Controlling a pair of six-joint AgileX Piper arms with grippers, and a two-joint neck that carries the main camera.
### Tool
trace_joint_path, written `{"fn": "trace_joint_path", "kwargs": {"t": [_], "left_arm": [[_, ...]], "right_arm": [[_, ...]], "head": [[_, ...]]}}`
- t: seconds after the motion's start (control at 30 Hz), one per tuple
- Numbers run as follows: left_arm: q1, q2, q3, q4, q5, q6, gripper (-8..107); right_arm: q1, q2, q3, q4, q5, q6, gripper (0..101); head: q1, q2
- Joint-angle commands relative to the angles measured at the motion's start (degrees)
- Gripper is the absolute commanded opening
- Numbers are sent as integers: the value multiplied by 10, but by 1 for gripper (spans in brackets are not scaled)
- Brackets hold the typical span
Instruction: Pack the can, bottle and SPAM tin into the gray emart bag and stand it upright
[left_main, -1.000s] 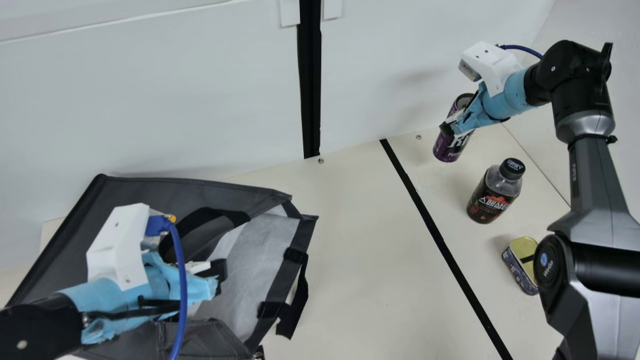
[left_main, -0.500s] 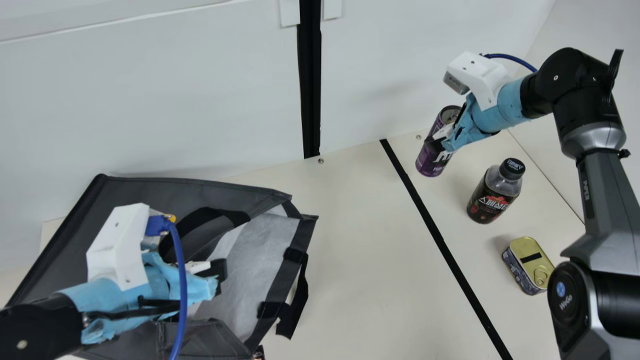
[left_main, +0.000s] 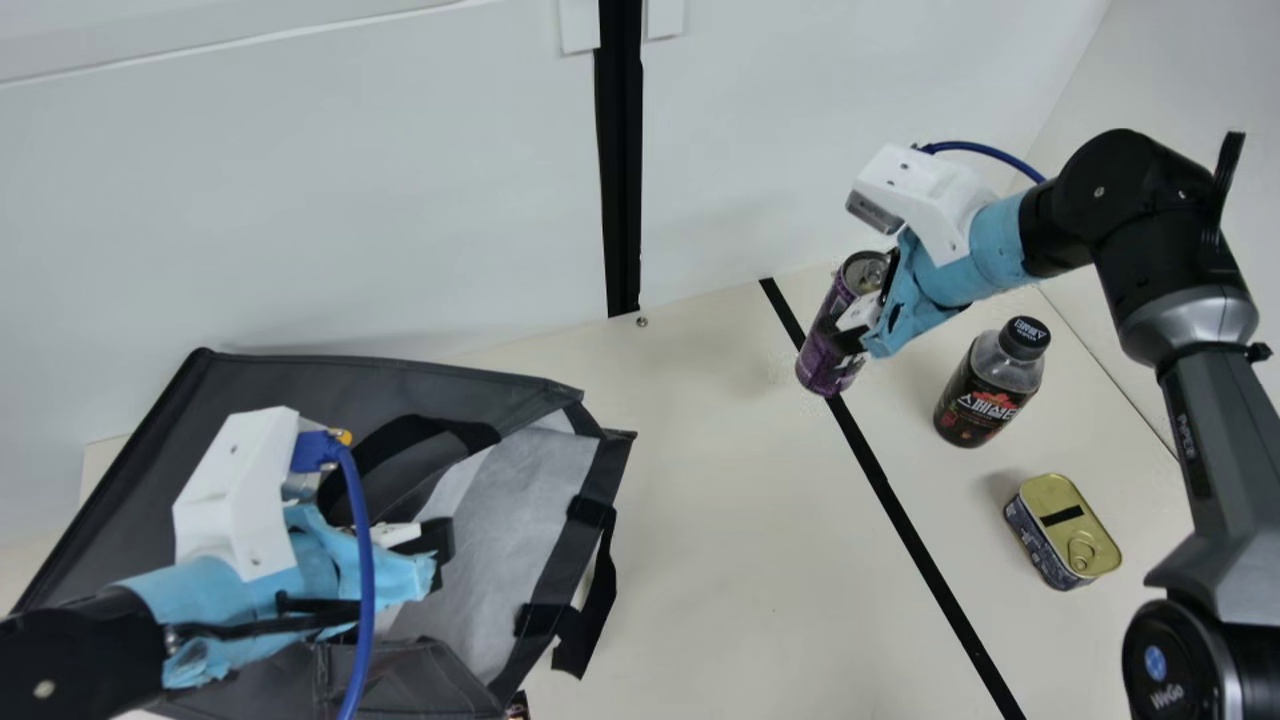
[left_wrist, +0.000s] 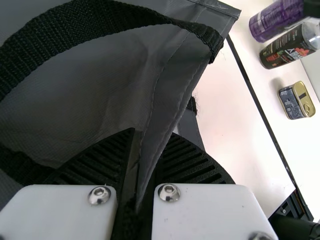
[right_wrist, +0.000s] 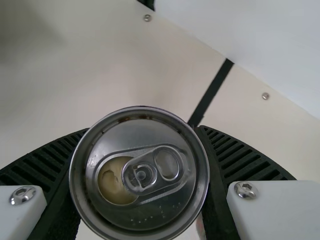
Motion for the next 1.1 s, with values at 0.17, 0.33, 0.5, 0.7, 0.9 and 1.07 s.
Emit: {"fn": "trace_joint_path", "kwargs": {"t": [0.17, 0.33, 0.5, 0.7, 0.9, 1.07], "left_arm": [[0, 0, 0, 0, 0, 0, -8], [0, 0, 0, 0, 0, 0, -8], [0, 0, 0, 0, 0, 0, -8], [0, 0, 0, 0, 0, 0, -8], [0, 0, 0, 0, 0, 0, -8], [0, 0, 0, 0, 0, 0, -8]], "right_arm": [[22, -32, 57, 19, 0, -34, 0], [43, -53, 96, 31, 0, -59, 0], [60, -70, 124, 37, 0, -84, 0], [77, -86, 152, 44, 0, -112, 0], [96, -100, 180, 57, 0, -133, 0], [112, -111, 203, 73, 0, -145, 0]], "head": [[-12, 0], [-12, 0], [-12, 0], [-12, 0], [-12, 0], [-12, 0]]}}
